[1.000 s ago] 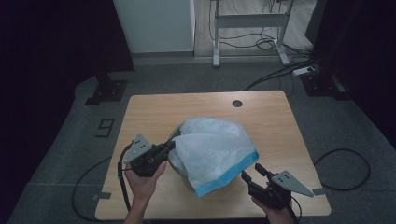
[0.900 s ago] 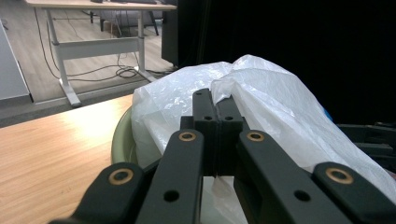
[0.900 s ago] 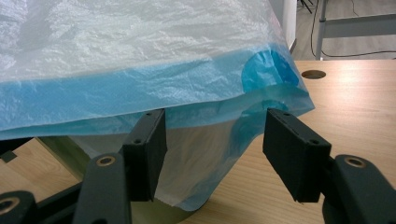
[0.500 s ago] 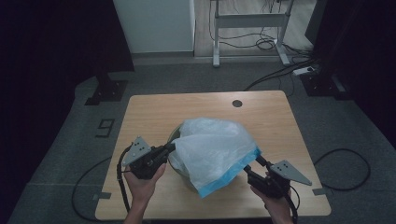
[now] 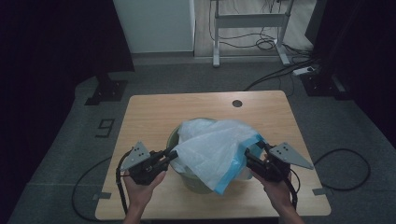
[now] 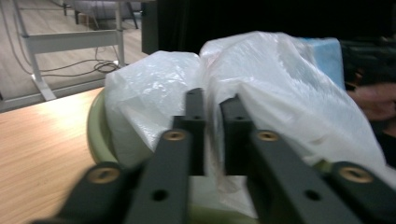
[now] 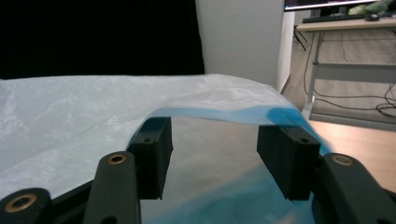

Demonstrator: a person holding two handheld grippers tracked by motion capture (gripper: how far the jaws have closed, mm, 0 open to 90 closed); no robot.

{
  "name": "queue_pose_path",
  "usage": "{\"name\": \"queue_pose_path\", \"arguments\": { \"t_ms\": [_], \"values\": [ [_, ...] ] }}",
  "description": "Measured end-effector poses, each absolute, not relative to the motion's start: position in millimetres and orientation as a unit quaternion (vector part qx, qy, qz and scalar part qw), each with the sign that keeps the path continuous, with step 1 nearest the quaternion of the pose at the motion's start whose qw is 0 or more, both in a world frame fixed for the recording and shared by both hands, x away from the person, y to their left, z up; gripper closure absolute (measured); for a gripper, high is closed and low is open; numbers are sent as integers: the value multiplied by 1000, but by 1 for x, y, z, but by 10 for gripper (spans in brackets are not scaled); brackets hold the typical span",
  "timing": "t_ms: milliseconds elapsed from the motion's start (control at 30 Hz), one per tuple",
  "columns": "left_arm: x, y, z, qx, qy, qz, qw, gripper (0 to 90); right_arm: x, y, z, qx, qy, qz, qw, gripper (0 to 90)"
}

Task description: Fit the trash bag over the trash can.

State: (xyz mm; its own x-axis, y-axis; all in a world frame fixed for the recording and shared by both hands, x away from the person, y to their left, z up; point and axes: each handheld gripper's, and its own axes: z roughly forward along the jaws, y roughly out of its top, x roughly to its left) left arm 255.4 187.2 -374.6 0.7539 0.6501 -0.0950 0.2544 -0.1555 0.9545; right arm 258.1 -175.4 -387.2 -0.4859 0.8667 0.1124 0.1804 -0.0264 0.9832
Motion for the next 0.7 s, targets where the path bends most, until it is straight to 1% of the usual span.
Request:
{"name": "queue_pose_path", "arguments": {
  "t_ms": [67,100,167,300,433,600,700],
  "values": [
    [252,186,-371,745,298,178,570,539,260,-173,-385,410,636,585,292,457],
    [250,186,-369,748,293,177,569,503,260,-172,-384,408,637,586,292,457],
    [246,186,-362,751,282,172,572,404,260,-171,-383,404,640,585,292,464],
    [241,184,-351,756,266,170,573,318,260,-170,-380,402,640,586,291,470],
    [238,182,-344,762,254,168,572,275,257,-175,-372,397,638,591,294,477],
    [245,177,-338,766,248,160,571,277,256,-176,-368,395,637,592,296,479],
    [254,172,-332,772,248,160,563,310,255,-177,-367,393,638,592,297,482]
  ]
}}
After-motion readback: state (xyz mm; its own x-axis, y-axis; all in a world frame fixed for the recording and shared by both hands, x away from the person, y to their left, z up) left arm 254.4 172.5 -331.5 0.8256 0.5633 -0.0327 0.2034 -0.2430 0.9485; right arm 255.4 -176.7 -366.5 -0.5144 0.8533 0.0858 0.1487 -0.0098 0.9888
